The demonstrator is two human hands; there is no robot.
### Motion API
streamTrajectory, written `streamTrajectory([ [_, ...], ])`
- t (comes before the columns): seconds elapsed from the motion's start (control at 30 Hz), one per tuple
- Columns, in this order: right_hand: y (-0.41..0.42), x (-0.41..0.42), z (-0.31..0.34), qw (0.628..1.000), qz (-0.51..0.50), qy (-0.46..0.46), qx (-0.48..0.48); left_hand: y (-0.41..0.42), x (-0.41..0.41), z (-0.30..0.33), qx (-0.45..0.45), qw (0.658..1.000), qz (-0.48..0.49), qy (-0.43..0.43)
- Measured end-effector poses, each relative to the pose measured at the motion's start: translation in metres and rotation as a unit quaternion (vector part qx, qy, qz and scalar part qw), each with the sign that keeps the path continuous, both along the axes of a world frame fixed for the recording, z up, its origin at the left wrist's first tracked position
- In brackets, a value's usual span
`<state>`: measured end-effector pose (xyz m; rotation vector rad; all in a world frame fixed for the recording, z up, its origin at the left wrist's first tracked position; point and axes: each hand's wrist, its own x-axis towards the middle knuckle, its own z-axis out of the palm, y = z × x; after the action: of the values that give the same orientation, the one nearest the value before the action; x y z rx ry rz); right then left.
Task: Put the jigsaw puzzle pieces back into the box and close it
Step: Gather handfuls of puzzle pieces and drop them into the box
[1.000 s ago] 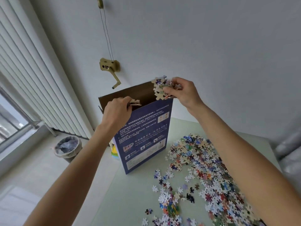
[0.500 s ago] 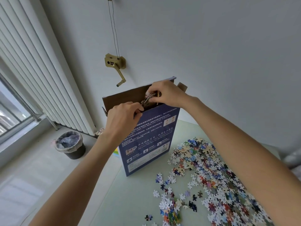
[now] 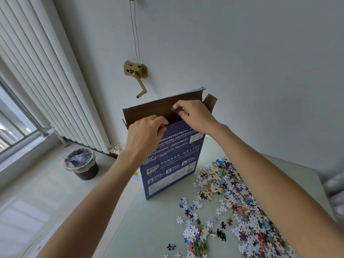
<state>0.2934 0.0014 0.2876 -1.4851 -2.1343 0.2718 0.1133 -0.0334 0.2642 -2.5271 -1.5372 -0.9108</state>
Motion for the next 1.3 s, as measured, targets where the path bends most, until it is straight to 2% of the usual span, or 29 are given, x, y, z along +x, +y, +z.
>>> streamTrajectory([
  [0.13, -0.002, 0.000, -0.003, 1.000, 0.024, -0.001, 0.012, 0.000, -0.001, 0.000, 0.008, 1.000, 0.000, -0.002],
  [0.27, 0.002, -0.003, -0.005, 0.998, -0.002, -0.033, 0.056, 0.000, 0.000, 0.000, 0.008, 1.000, -0.001, -0.004],
  [0.5, 0.007, -0.006, 0.002, 0.991, 0.100, -0.035, 0.084, 0.002, -0.002, -0.004, 0.029, 1.000, -0.006, -0.002],
  [0.63, 0.009, -0.004, -0.005, 0.985, 0.095, -0.031, 0.138, 0.002, -0.002, -0.006, 0.061, 0.998, -0.003, 0.004],
  [0.8, -0.002, -0.003, -0.007, 0.987, 0.058, 0.020, 0.151, 0.000, -0.005, -0.009, 0.112, 0.994, -0.001, 0.020],
  [0.87, -0.016, -0.002, -0.008, 0.984, 0.040, 0.040, 0.170, -0.002, -0.007, -0.009, 0.148, 0.989, -0.026, 0.015],
  [1.03, -0.087, 0.003, -0.038, 0.972, -0.069, 0.117, 0.190, -0.018, -0.005, -0.018, 0.254, 0.950, -0.180, 0.007],
  [1.13, -0.142, 0.009, -0.079, 0.976, -0.120, 0.087, 0.158, -0.043, 0.004, -0.042, 0.221, 0.947, -0.233, -0.018],
  [1.3, -0.231, 0.030, -0.158, 0.984, -0.175, -0.005, 0.034, -0.105, 0.017, -0.111, 0.043, 0.974, -0.223, -0.025],
])
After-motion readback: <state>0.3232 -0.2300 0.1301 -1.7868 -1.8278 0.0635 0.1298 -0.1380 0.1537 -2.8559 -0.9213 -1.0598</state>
